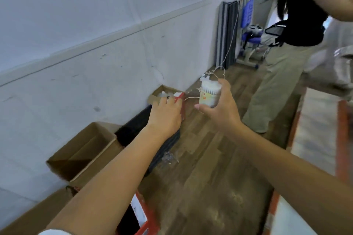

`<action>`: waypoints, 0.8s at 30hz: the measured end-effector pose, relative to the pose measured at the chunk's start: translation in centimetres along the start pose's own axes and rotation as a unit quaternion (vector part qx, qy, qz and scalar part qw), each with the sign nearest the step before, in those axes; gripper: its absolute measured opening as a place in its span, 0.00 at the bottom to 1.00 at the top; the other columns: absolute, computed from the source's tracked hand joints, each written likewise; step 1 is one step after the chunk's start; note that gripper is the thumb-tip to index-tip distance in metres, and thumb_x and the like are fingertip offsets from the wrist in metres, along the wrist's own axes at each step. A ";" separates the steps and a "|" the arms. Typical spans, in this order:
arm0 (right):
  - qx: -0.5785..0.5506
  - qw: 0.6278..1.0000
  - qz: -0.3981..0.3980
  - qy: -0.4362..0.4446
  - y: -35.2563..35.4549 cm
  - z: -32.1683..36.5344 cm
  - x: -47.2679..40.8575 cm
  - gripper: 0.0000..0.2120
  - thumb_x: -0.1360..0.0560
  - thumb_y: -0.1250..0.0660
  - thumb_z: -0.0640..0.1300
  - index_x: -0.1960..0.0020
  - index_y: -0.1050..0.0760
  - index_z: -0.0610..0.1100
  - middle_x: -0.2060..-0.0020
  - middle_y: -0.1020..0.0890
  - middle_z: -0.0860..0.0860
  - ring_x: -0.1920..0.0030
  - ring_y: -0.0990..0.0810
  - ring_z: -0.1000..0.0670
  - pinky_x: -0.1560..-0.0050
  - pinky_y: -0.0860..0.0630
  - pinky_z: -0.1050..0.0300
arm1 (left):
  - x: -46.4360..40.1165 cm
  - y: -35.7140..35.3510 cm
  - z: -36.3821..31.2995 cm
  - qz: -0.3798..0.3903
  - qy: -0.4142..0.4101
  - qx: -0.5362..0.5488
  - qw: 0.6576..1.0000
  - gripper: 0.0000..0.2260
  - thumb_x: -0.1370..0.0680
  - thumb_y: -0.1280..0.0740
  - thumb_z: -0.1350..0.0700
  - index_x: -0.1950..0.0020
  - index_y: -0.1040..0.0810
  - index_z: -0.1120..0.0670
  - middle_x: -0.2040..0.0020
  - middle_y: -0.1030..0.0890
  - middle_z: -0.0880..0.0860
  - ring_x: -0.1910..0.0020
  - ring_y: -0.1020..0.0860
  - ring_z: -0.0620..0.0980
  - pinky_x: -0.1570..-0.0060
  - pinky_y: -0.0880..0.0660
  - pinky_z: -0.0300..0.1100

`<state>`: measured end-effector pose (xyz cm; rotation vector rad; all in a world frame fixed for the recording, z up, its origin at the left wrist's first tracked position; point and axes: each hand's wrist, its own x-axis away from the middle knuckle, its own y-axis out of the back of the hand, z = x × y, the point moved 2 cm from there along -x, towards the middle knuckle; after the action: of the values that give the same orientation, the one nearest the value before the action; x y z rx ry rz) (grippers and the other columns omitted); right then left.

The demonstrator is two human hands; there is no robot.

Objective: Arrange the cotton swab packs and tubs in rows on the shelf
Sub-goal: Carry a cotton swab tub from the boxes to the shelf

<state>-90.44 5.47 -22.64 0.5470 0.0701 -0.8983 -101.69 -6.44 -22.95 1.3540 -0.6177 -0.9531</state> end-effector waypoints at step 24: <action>0.127 0.966 -0.211 -0.075 17.0 -15.4 -18.1 0.41 0.35 0.24 0.47 0.30 0.44 0.47 0.37 0.31 0.48 0.38 0.29 0.48 0.42 0.25 0.45 | -30.9 -2.3 -18.8 -0.032 -0.245 0.133 0.960 0.21 0.22 0.40 0.53 0.30 0.35 0.57 0.32 0.32 0.59 0.35 0.33 0.58 0.38 0.33 0.53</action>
<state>-86.39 34.41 -23.61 0.7145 -0.0702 -1.3748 -102.06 29.83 -23.42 1.3826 -1.1146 -1.3095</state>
